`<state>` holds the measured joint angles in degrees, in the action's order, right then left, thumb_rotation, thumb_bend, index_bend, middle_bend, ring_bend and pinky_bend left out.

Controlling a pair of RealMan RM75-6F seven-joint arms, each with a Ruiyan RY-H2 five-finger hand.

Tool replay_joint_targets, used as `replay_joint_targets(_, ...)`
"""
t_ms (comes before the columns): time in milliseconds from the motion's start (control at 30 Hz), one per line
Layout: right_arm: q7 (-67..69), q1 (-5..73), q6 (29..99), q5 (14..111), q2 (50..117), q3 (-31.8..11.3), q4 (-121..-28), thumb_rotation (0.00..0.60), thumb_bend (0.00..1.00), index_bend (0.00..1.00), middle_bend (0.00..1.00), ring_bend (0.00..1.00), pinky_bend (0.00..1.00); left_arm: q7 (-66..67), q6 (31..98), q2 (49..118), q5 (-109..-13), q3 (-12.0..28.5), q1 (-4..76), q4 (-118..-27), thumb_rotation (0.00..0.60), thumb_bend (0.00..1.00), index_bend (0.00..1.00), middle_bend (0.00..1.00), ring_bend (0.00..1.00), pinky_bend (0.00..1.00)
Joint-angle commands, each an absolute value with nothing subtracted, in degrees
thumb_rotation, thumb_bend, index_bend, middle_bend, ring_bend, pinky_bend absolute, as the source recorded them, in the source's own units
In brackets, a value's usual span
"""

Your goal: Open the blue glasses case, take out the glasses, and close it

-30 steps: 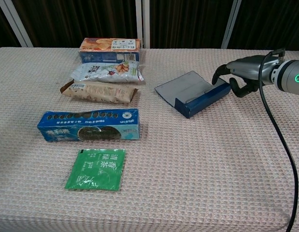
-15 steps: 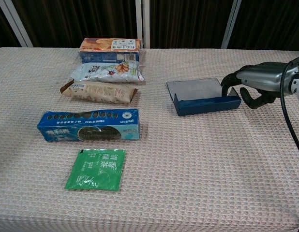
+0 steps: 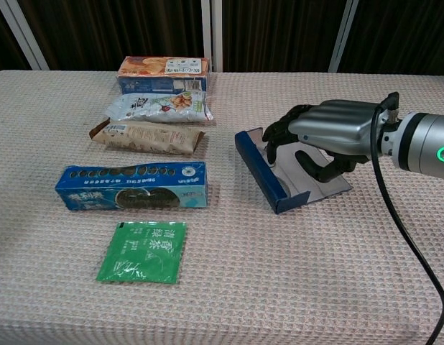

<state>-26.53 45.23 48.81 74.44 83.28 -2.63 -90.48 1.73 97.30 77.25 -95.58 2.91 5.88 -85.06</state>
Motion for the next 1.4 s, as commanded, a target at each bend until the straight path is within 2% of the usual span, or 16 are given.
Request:
replay_joint_targets(33,-30.46,45.77,51.92,76.60,82.80,-3.92,-89.94,0.600,0.47,0.31,0.17,0.06,0.00,1.61,97.38,77.14,-95.45,2.85,5.69,-85.05,0.600,0.02,0.28,0.23,0.20,0.21)
replay_joint_targets(100,-32.38,46.96,51.23,76.45,83.26,-4.70,-89.11,0.600,0.34,0.31,0.17,0.06,0.00,1.66,97.41,77.13,-95.48,2.85,5.63,-85.20,0.600,0.02,0.28,0.23,0.20,0.21)
replay_joint_targets(200,-34.59,49.31,48.99,76.19,85.31,-5.50,-86.26,0.600,0.31,0.30,0.17,0.06,0.00,1.89,97.65,77.15,-95.81,2.82,5.55,-85.58,0.600,0.02,0.28,0.23,0.20,0.21)
replay_joint_targets(500,-35.90,53.46,45.31,76.96,91.88,-5.71,-77.96,0.600,0.30,0.30,0.17,0.06,0.00,1.59,98.08,76.73,-94.99,2.65,4.50,-85.75,0.600,0.02,0.28,0.23,0.20,0.21)
replay_joint_targets(967,-35.18,54.87,43.17,79.76,93.52,-3.10,-74.16,0.600,0.32,0.30,0.18,0.07,0.00,0.60,98.43,76.53,-94.84,2.56,3.71,-85.37,0.600,0.02,0.28,0.23,0.20,0.21)
replay_joint_targets(1400,-33.16,53.90,44.39,81.09,90.11,-2.16,-75.94,0.600,0.32,0.30,0.19,0.07,0.00,0.09,98.05,77.06,-94.72,2.66,3.58,-84.67,0.600,0.02,0.28,0.23,0.20,0.21)
